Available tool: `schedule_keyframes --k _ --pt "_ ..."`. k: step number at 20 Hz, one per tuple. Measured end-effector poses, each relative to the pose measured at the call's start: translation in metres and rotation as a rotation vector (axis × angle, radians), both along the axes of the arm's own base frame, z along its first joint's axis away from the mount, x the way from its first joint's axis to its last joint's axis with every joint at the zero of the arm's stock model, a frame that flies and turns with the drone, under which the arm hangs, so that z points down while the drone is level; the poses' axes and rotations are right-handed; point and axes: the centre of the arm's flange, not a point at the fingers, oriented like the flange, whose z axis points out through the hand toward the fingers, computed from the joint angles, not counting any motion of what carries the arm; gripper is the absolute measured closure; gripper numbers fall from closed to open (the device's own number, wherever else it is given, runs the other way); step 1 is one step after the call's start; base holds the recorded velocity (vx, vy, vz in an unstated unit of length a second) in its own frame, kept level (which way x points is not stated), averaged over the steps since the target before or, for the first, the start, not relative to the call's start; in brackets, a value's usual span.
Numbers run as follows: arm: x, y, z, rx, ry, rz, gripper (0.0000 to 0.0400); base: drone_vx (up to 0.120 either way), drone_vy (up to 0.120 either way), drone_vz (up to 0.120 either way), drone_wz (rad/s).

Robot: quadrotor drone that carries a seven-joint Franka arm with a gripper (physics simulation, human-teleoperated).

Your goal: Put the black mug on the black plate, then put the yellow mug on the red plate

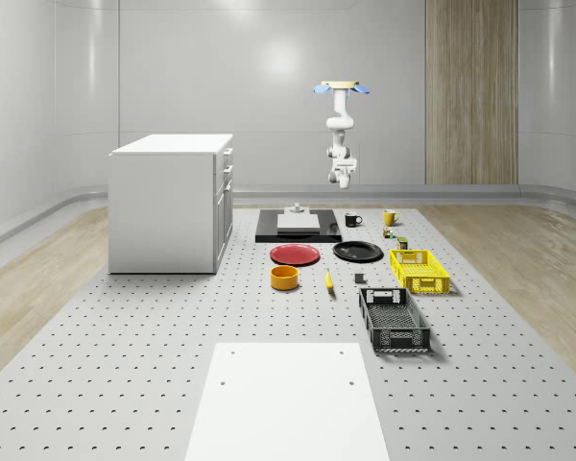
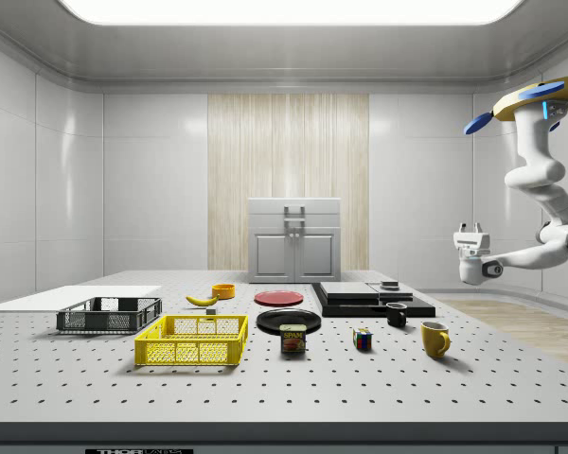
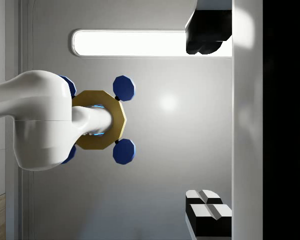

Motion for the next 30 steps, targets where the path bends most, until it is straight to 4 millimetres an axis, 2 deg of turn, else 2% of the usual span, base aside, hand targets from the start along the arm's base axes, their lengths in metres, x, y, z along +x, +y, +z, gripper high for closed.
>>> schedule_keyframes --k 9,30 --pt "0.0 0.0 0.011 0.0 -0.007 0.0 0.0 0.0 0.0 0.0 0.0" --pt "-0.001 0.001 0.013 -0.006 -0.023 0.0 0.0 0.0 0.0 0.0 0.0"
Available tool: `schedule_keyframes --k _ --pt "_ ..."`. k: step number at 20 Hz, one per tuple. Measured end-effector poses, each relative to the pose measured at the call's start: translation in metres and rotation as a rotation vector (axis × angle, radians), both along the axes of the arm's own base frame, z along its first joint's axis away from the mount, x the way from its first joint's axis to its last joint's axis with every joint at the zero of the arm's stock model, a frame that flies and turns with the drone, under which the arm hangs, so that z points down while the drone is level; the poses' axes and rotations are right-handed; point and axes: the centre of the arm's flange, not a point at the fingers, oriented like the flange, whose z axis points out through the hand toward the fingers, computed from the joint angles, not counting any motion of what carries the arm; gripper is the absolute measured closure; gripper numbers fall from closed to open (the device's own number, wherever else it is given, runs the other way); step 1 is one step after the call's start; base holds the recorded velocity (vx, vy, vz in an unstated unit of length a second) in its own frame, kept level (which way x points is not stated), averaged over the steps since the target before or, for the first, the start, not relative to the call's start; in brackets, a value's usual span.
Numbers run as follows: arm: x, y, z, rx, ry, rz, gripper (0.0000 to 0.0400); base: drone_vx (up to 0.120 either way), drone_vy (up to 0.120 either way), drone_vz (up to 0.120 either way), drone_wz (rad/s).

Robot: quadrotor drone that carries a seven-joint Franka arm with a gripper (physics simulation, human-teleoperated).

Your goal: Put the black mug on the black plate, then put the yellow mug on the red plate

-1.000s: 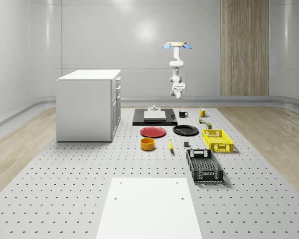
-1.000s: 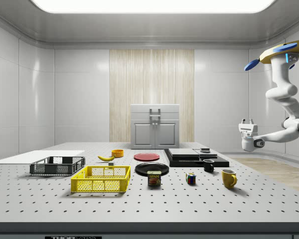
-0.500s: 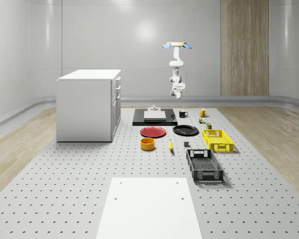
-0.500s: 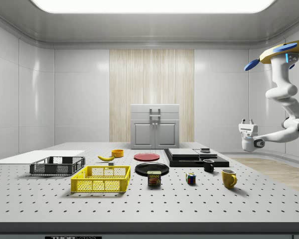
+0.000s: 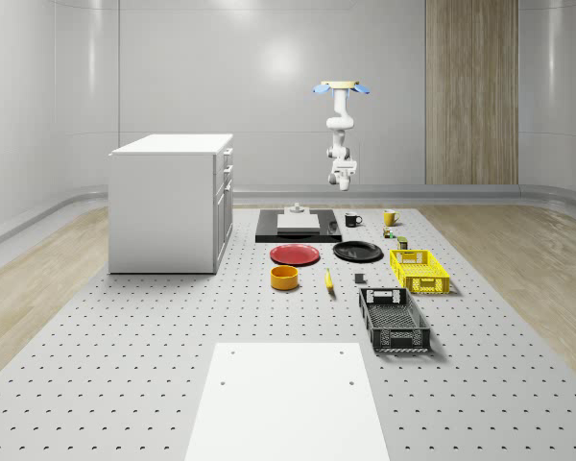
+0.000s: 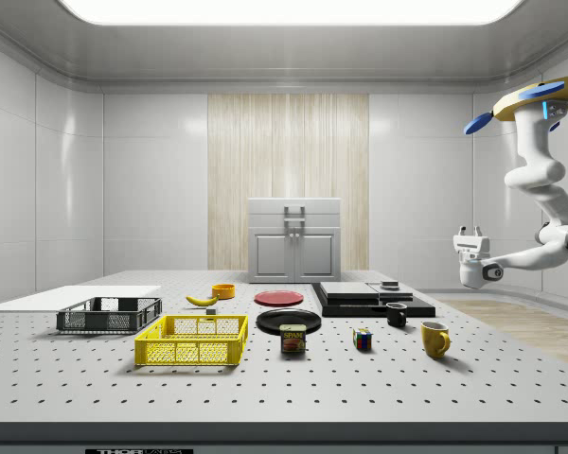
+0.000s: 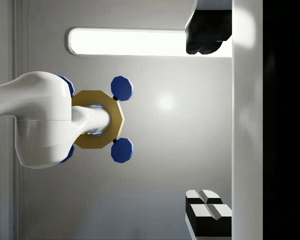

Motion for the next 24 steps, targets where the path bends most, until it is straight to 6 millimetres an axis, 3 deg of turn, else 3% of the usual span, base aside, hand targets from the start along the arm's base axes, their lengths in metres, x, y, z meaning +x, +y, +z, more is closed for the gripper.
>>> schedule_keyframes --k 16,24 --pt "-0.001 0.009 0.0 -0.087 -0.012 -0.002 0.0 0.0 0.0 0.0 0.0" --pt "-0.002 0.034 -0.006 -0.35 -0.018 -0.008 0.0 0.0 0.0 0.0 0.0"
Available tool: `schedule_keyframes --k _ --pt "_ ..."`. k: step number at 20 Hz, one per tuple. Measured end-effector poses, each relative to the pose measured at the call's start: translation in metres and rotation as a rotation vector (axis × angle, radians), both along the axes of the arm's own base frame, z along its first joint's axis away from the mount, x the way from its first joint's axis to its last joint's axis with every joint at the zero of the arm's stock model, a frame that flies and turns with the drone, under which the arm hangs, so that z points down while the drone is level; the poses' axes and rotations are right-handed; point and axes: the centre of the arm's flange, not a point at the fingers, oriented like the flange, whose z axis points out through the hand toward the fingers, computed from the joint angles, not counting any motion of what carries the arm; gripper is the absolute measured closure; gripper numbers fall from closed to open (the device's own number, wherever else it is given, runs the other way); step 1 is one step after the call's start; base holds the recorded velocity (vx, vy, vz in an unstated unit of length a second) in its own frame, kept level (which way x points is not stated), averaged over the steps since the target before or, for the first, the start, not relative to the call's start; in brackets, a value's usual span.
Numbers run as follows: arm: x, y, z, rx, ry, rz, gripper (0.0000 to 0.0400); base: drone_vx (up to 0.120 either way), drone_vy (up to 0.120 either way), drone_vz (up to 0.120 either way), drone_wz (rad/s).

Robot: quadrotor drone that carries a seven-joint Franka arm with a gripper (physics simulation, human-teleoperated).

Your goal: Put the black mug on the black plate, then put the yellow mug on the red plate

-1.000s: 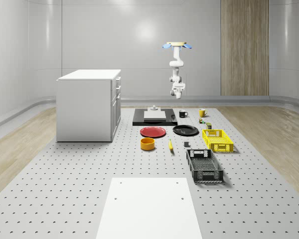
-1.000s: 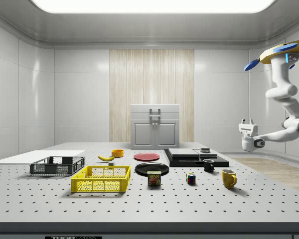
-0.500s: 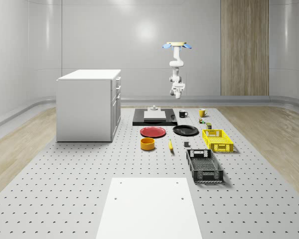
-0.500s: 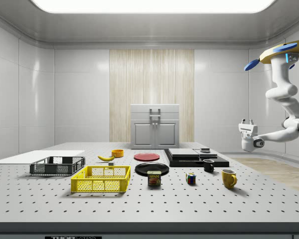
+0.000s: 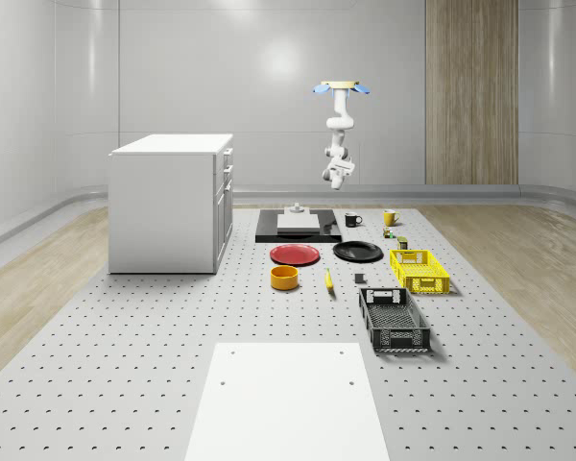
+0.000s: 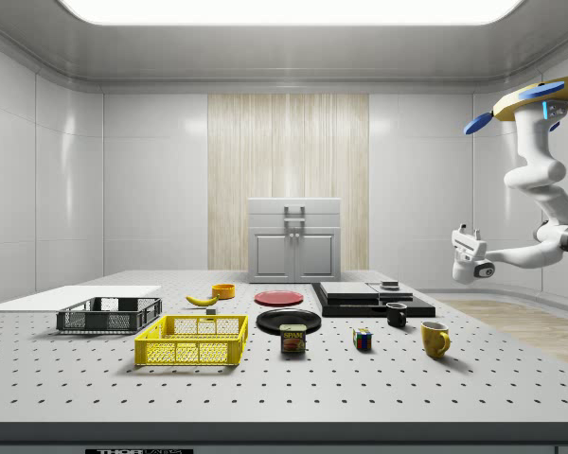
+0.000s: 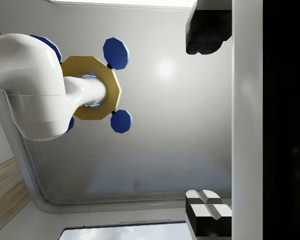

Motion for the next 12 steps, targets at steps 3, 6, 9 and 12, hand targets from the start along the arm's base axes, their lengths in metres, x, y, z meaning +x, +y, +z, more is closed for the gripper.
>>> schedule_keyframes --k 3,6,9,12 --pt "0.0 0.02 -0.01 -0.226 -0.002 -0.007 0.0 0.0 0.0 0.0 0.0" --pt "0.001 0.045 -0.034 -0.569 -0.002 -0.018 0.0 0.0 0.0 0.0 0.0" --pt "0.002 0.063 -0.076 -1.036 -0.002 -0.034 0.0 0.0 0.0 0.0 0.0" --pt "0.004 0.058 -0.127 -1.553 -0.001 -0.052 0.0 0.0 0.0 0.0 0.0"
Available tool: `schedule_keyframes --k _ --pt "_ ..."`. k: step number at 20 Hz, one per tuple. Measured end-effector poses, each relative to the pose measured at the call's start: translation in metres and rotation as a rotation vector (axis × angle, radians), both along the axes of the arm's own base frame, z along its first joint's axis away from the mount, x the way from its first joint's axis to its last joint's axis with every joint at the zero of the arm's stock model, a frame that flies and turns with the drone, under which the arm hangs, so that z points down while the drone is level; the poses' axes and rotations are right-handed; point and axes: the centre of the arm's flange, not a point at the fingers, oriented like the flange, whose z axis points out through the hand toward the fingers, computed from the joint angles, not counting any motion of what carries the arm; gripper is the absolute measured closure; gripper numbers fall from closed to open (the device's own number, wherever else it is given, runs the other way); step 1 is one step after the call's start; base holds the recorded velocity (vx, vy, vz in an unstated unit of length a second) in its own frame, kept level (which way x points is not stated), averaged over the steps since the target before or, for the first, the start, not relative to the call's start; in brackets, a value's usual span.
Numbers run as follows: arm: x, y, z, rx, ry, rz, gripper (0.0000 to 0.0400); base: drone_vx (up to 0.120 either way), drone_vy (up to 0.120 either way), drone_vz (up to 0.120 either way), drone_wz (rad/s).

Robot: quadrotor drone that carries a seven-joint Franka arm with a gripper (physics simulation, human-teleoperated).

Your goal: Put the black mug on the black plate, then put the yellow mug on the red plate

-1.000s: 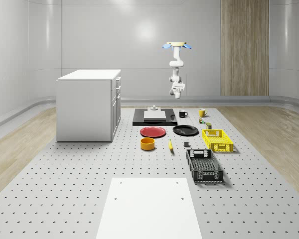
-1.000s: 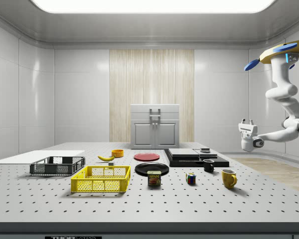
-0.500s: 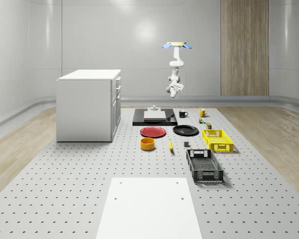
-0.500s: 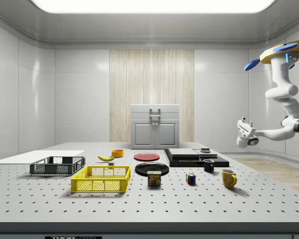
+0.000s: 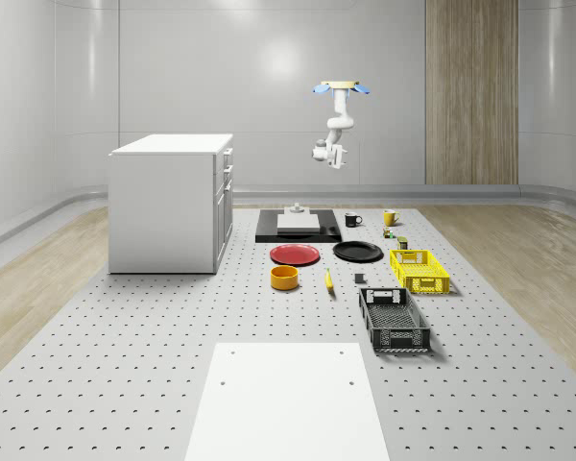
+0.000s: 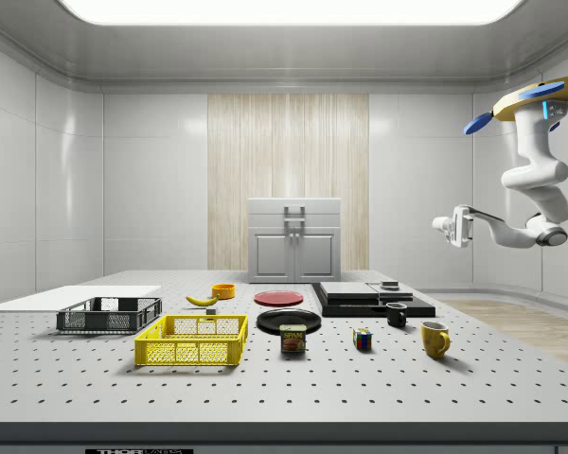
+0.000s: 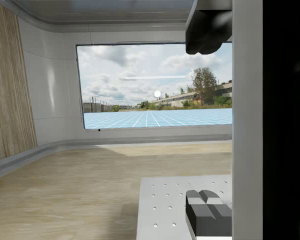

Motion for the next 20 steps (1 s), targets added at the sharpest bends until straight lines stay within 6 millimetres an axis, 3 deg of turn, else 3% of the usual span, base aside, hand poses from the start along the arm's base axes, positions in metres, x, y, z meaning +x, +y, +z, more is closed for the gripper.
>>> schedule_keyframes --k 4,8,13,20 --pt "0.002 -0.032 -0.045 -0.564 0.001 -0.021 0.0 0.05 0.0 0.0 0.0" --pt "0.002 -0.061 -0.061 -0.897 0.003 -0.031 0.0 0.12 0.0 -0.12 0.0" --pt "0.002 -0.08 -0.066 -1.094 0.007 -0.035 0.0 0.12 0.0 -0.12 0.0" --pt "0.002 -0.089 -0.067 -1.192 0.01 -0.036 0.0 0.12 -0.046 -0.12 0.0"
